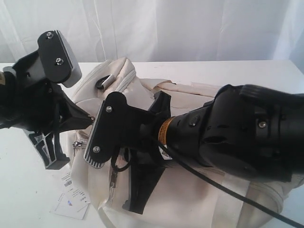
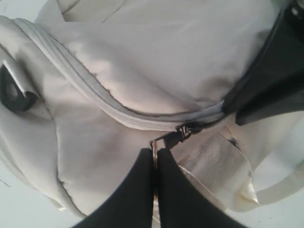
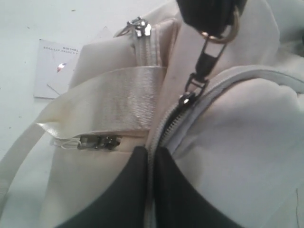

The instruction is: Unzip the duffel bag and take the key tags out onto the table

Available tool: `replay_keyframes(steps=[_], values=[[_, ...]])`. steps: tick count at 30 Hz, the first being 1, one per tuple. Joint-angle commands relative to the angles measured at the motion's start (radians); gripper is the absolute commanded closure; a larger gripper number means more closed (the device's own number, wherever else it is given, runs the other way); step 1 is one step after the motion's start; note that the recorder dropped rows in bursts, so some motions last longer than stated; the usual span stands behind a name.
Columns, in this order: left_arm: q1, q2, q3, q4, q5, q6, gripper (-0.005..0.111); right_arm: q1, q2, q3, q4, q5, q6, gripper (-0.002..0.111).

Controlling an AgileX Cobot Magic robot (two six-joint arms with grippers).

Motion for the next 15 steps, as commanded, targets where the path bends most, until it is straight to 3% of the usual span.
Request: replay_keyframes(steps=[1,8,15], values=[[0.001,0.013,-0.006,0.0,-0.104,-0.007,0.107,0.0,0.001,0.0,0.011,0.112,0.027,0.108],[0.01,0.132,-0.028,0.025,-0.331,-0.01,0.107,0.073,-0.032,0.027,0.051,0.164,0.029,0.108],[0.043,0.403,-0.344,0.03,-0.315,0.0,0.107,0.09,-0.094,0.053,0.082,0.199,0.079,0.108]])
